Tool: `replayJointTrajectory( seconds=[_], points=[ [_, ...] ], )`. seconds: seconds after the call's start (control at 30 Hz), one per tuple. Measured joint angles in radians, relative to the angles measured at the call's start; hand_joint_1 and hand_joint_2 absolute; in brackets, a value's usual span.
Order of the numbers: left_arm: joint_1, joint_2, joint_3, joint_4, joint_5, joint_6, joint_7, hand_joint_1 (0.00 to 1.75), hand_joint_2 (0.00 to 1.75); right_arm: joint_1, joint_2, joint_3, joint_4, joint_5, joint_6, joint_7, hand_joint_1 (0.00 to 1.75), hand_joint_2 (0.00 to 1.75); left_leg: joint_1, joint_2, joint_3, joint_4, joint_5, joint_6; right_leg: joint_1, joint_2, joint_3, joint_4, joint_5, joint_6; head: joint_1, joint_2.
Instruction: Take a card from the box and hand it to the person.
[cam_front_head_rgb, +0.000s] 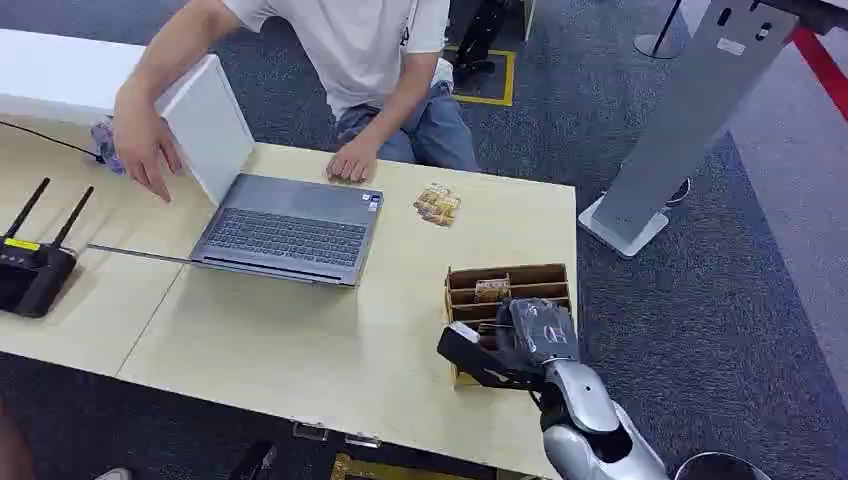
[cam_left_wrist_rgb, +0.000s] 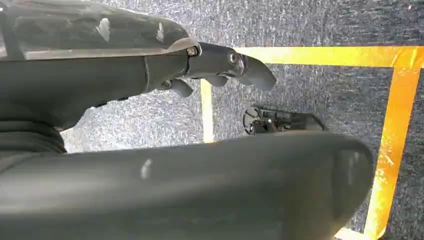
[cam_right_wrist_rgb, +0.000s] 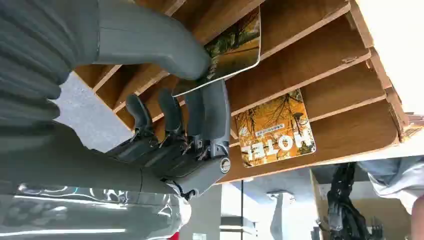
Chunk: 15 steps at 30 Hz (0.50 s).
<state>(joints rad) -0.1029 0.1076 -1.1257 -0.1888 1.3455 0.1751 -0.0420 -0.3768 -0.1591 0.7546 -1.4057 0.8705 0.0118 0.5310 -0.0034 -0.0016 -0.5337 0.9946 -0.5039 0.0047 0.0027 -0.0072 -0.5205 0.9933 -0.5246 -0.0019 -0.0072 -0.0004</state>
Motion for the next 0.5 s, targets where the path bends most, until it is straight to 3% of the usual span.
replayJointTrajectory(
  seconds=[0.23, 0.27, 0.5],
  points=[
    [0.0, 0.0, 0.0, 0.0, 0.0, 0.0, 0.0, 0.0, 0.0, -0.001, 0.0, 0.002, 0.0, -0.004, -0.001, -0.001, 1.5, 1.75, 0.0, 0.0, 0.0, 0.0, 0.0, 0.0, 0.0, 0.0, 0.0, 0.0, 0.0, 0.0, 0.0, 0.0],
    [0.0, 0.0, 0.0, 0.0, -0.002, 0.0, 0.0, 0.0, 1.75, -0.001, 0.0, 0.002, 0.0, -0.005, -0.002, -0.001, 1.52, 1.75, 0.0, 0.0, 0.0, 0.0, 0.0, 0.0, 0.0, 0.0, 0.0, 0.0, 0.0, 0.0, 0.0, 0.0],
    [0.0, 0.0, 0.0, 0.0, -0.007, -0.015, -0.011, 0.0, 1.75, -0.001, 0.0, 0.002, 0.0, -0.008, -0.002, -0.002, 1.55, 1.75, 0.0, 0.0, 0.0, 0.0, 0.0, 0.0, 0.0, 0.0, 0.0, 0.0, 0.0, 0.0, 0.0, 0.0]
  ],
)
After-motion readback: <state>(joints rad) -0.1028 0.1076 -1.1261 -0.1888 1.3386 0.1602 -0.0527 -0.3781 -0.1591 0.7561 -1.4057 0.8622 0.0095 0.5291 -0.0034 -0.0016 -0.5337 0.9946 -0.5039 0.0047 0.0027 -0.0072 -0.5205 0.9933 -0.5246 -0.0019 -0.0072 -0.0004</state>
